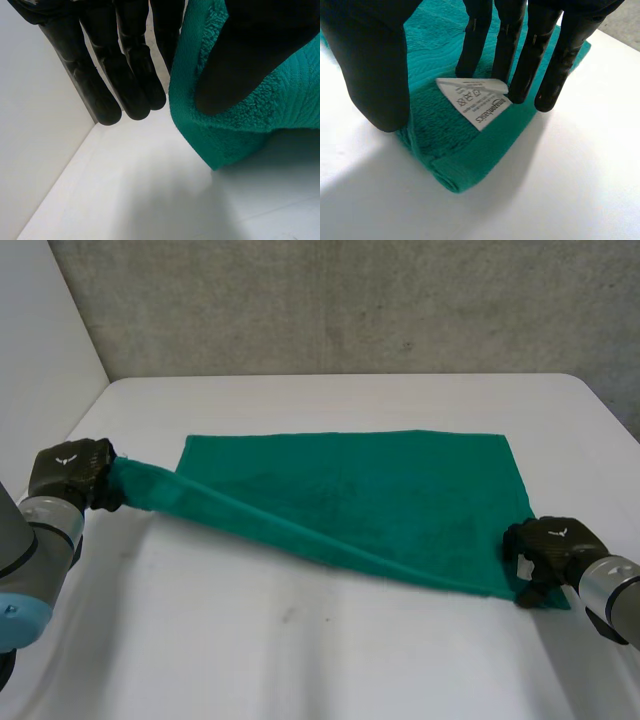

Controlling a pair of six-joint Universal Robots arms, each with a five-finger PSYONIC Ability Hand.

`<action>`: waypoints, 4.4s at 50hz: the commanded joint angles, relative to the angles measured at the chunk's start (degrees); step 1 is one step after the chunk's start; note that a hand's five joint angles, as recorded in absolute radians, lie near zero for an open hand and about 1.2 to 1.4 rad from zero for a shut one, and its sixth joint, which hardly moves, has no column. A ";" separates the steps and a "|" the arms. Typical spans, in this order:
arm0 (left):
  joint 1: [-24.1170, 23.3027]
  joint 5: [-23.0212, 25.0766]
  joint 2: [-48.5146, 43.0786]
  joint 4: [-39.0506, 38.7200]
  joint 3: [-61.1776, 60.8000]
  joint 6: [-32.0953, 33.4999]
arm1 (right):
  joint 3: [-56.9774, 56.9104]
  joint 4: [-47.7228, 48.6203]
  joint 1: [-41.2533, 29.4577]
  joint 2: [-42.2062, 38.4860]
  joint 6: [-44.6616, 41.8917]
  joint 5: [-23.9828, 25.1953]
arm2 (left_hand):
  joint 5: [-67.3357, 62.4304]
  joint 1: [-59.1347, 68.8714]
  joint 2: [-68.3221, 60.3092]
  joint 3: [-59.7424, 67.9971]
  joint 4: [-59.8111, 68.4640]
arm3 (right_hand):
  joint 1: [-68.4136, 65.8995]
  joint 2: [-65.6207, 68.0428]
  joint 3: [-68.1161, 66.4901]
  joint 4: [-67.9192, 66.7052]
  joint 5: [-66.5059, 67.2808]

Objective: Fold the towel.

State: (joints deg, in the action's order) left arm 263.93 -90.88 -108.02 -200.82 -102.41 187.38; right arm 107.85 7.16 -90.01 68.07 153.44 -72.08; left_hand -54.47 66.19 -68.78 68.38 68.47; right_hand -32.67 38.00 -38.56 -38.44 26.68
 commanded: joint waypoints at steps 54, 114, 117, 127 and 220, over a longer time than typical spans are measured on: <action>-0.09 0.00 -0.18 -0.10 -0.51 0.00 | -0.01 1.80 0.36 0.13 0.11 -2.71 | -15.53 13.81 -11.22 11.62 11.53 | -16.77 11.44 -10.88 -10.99 12.76; 6.15 7.46 12.29 19.84 -10.88 6.33 | 3.06 -23.84 6.25 18.31 -25.26 -3.59 | -15.53 13.81 -11.22 11.62 11.53 | -47.33 42.00 -41.44 -41.56 43.32; 8.35 12.64 14.93 23.80 -12.46 6.42 | 3.15 -27.02 6.51 18.94 -29.59 -3.68 | -15.53 13.81 -11.22 11.62 11.53 | -47.33 42.00 -41.44 -41.56 43.32; 8.53 17.66 16.26 23.03 -11.33 6.33 | -4.40 -19.39 5.11 14.73 -24.69 -3.41 | -15.53 13.81 -11.22 11.62 11.53 | -47.33 42.00 -41.44 -41.56 43.32; -2.02 5.00 10.54 8.68 -9.12 4.05 | -6.26 -22.20 4.67 11.29 -18.79 -5.18 | -15.53 13.81 -11.22 11.62 11.53 | -42.38 37.04 -36.48 -36.60 38.36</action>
State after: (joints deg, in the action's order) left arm 258.33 -90.48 -99.15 -196.75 -109.56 191.73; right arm 97.32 -16.60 -89.30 74.65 136.01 -79.89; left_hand -54.46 66.19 -68.84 68.43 68.47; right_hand -54.90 67.93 -67.79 -68.12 55.58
